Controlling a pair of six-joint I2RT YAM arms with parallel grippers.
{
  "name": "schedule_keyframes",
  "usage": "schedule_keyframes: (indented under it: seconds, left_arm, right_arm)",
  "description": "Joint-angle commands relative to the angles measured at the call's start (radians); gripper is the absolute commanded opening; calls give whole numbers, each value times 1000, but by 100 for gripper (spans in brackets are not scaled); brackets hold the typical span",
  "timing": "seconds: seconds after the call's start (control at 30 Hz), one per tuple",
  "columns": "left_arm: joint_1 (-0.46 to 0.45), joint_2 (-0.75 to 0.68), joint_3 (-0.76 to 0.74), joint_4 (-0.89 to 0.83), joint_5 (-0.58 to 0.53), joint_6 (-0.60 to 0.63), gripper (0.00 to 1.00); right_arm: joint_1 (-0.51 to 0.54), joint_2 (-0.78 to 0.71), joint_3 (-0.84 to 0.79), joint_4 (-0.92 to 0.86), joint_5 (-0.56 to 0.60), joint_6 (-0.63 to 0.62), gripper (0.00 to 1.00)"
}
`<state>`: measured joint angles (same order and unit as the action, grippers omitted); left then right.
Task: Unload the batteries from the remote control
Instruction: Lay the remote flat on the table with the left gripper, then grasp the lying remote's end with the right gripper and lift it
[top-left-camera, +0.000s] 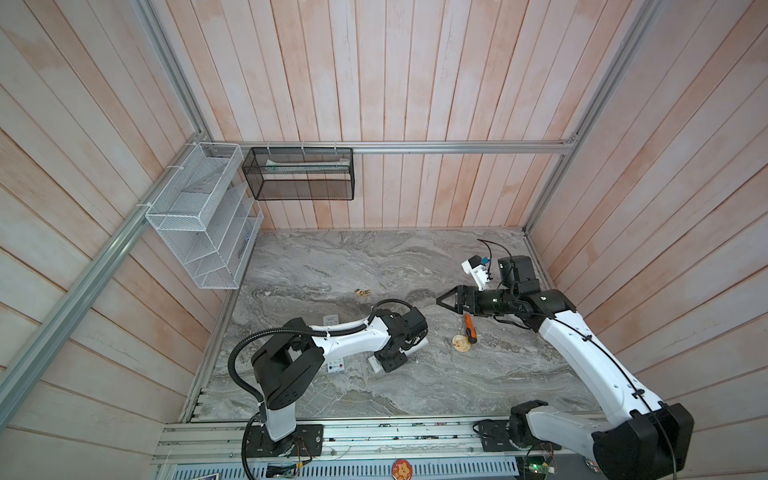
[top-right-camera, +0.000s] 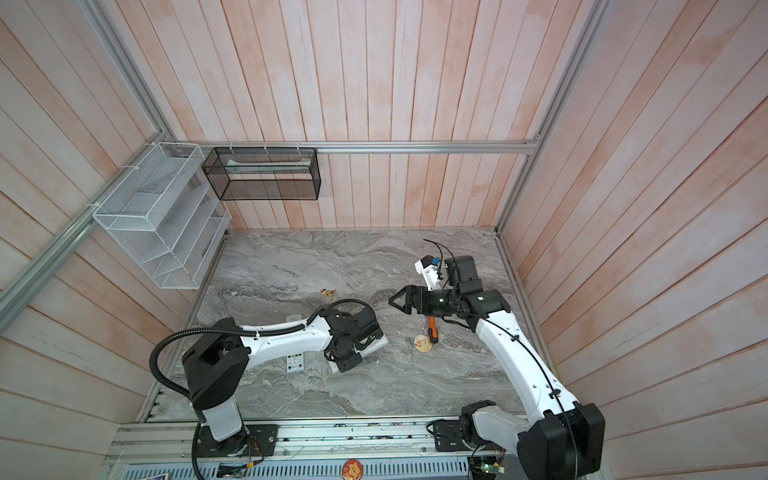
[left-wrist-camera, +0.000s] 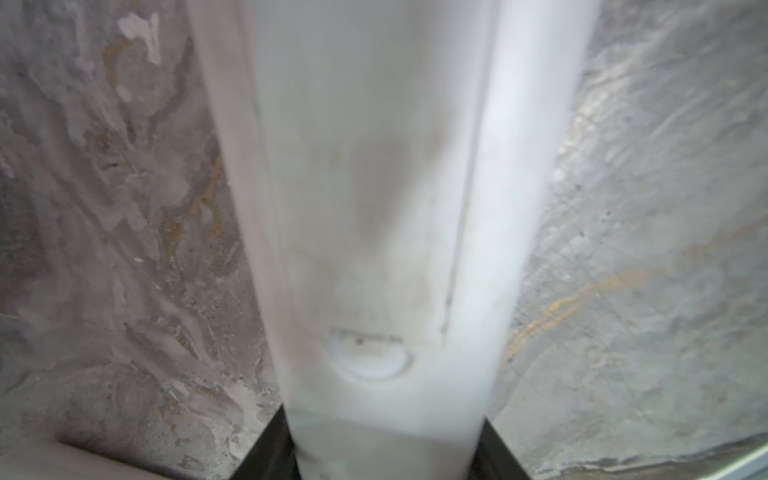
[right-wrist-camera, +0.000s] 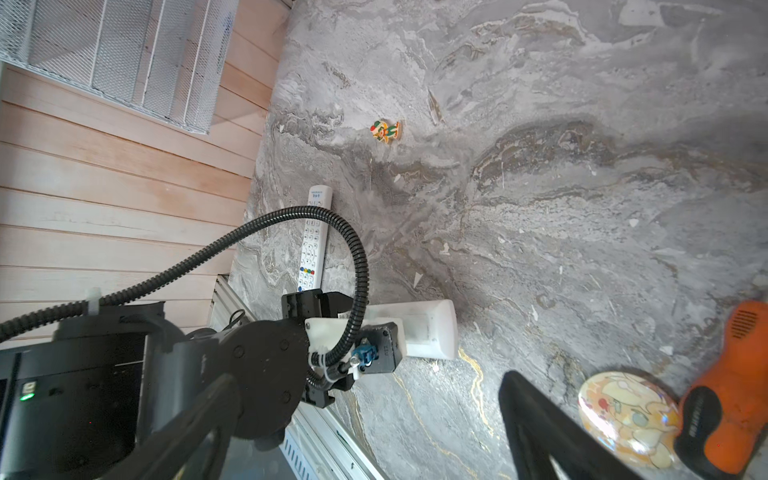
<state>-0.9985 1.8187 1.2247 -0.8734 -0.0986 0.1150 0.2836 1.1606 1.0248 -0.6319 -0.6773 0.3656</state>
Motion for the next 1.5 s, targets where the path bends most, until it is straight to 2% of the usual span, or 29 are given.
schedule_keyframes:
  seconds: [0.0,0.33,0.5,0.53,0.57,0.63,0.67,0.7,0.77,0.87,0.9,0.97,1.13,1.47]
  left_arm:
    - [0,8,15,3,-6,22,52]
    - [1,0,-8,34,27,-1,78]
    - [35,-172,-50,114,85,-105,82]
    - [87,-233,-67,143,116,-150,83]
    - [115,-291,-92,177,147,-183,84]
    - [185,-446,-180,292,220,-341,88]
    - [222,-527,-235,358,258,-423,90]
    - [256,-593,-283,411,286,-494,91]
    - [343,-734,-404,517,357,-641,93]
    - [452,-873,-522,595,473,-749,96]
    - [480,-897,-537,593,496,-765,97]
    - [533,-930,-561,585,545,-784,97]
    - [568,-954,-606,601,585,-810,97]
    - [614,-941,-623,592,638,-786,97]
  right_arm:
    - [-9,-24,-15,-20,11,-35,98]
    - [-9,-15,7,-31,45,-74,98]
    - [7,-74,-4,104,59,-150,96]
    - [27,-102,-23,153,98,-176,96]
    - [48,-124,-39,200,122,-214,96]
    - [114,-154,-77,269,193,-344,98]
    - [132,-149,-89,279,176,-427,98]
    - [147,-134,-88,259,135,-525,98]
    - [214,-63,-63,178,124,-729,98]
    - [346,63,-16,-11,150,-1062,98]
    - [378,105,-5,-45,194,-1121,98]
    - [409,207,26,-88,293,-1198,98]
    - [476,378,100,-133,388,-1350,98]
    - [532,595,165,-80,450,-1396,96]
